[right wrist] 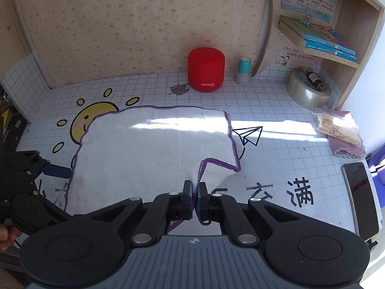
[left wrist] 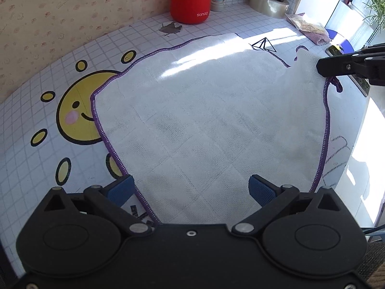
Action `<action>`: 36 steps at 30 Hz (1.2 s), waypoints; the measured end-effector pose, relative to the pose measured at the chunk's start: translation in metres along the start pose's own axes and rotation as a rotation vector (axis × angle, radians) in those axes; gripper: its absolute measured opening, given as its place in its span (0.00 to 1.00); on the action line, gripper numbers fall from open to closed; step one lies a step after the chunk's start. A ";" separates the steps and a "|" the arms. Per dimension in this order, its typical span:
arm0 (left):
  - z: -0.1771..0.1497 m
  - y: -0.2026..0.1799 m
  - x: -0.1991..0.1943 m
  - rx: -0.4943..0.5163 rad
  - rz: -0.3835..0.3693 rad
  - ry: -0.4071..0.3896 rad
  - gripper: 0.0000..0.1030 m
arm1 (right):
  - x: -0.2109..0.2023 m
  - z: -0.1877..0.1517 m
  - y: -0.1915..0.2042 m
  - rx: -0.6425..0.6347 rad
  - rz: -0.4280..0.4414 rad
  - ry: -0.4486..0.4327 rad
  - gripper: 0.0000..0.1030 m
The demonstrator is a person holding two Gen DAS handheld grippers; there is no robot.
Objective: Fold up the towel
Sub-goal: 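Lift the held towel corner upward with the right gripper, then carry the held corner diagonally across the towel toward the opposite corner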
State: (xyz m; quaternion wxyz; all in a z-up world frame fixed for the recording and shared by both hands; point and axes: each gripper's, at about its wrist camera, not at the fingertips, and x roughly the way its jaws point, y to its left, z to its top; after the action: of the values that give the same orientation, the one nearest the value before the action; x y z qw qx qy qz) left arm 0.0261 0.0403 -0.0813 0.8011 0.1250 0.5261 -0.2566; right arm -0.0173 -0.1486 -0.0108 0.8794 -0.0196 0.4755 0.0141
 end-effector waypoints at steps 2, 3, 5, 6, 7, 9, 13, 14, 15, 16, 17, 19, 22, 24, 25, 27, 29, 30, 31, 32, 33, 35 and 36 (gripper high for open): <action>0.001 0.008 -0.002 -0.016 0.013 -0.005 0.98 | 0.000 0.009 0.006 -0.010 0.011 -0.013 0.03; 0.002 0.011 -0.004 -0.024 0.020 -0.007 0.98 | 0.002 0.013 0.009 -0.015 0.017 -0.017 0.03; 0.004 0.017 -0.007 -0.035 0.033 -0.015 0.98 | 0.004 0.022 0.015 -0.026 0.029 -0.024 0.03; 0.005 0.019 -0.008 -0.039 0.040 -0.020 0.98 | 0.006 0.026 0.019 -0.033 0.036 -0.028 0.03; 0.006 0.020 -0.010 -0.038 0.046 -0.024 0.98 | 0.008 0.030 0.022 -0.041 0.042 -0.032 0.03; 0.007 0.022 -0.013 -0.032 0.058 -0.030 0.98 | 0.013 0.037 0.029 -0.058 0.056 -0.037 0.03; 0.008 0.025 -0.019 -0.009 0.088 -0.048 0.98 | 0.021 0.048 0.045 -0.098 0.085 -0.043 0.03; 0.007 0.025 -0.020 0.000 0.090 -0.050 0.98 | 0.024 0.051 0.049 -0.109 0.091 -0.043 0.03; 0.007 0.025 -0.021 0.009 0.092 -0.053 0.98 | 0.027 0.054 0.053 -0.120 0.098 -0.041 0.03; 0.007 0.025 -0.022 0.018 0.093 -0.054 0.98 | 0.030 0.056 0.057 -0.130 0.105 -0.040 0.03; 0.006 0.025 -0.023 0.026 0.094 -0.055 0.98 | 0.033 0.058 0.060 -0.137 0.109 -0.038 0.03; 0.005 0.024 -0.023 0.035 0.093 -0.053 0.98 | 0.039 0.062 0.066 -0.150 0.118 -0.033 0.03; 0.004 0.024 -0.022 0.040 0.086 -0.044 0.98 | 0.046 0.067 0.074 -0.172 0.131 -0.027 0.03; 0.004 0.024 -0.021 0.041 0.085 -0.039 0.98 | 0.051 0.071 0.080 -0.188 0.140 -0.023 0.03; 0.004 0.024 -0.020 0.042 0.087 -0.039 0.98 | 0.053 0.073 0.083 -0.197 0.146 -0.022 0.03; 0.004 0.024 -0.020 0.043 0.093 -0.038 0.98 | 0.056 0.077 0.087 -0.208 0.152 -0.020 0.03; 0.005 0.025 -0.021 0.040 0.096 -0.040 0.98 | 0.059 0.080 0.092 -0.218 0.160 -0.017 0.03; 0.005 0.026 -0.021 0.038 0.098 -0.042 0.98 | 0.061 0.082 0.094 -0.223 0.163 -0.016 0.03; 0.005 0.026 -0.021 0.035 0.101 -0.043 0.98 | 0.063 0.084 0.096 -0.228 0.167 -0.014 0.03; 0.005 0.027 -0.021 0.033 0.104 -0.044 0.98 | 0.065 0.085 0.098 -0.233 0.171 -0.013 0.03; 0.004 0.028 -0.022 0.030 0.107 -0.044 0.98 | 0.067 0.086 0.101 -0.239 0.175 -0.012 0.03; 0.003 0.029 -0.021 0.024 0.115 -0.039 0.98 | 0.071 0.089 0.105 -0.249 0.183 -0.011 0.03; 0.001 0.030 -0.021 0.019 0.119 -0.035 0.98 | 0.073 0.090 0.108 -0.254 0.187 -0.010 0.03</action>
State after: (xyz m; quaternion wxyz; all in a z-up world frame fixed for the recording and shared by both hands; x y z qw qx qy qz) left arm 0.0369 0.0705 -0.0641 0.8227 0.1592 0.5012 -0.2158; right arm 0.0932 -0.0361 -0.0255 0.8670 -0.0862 0.4653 0.1562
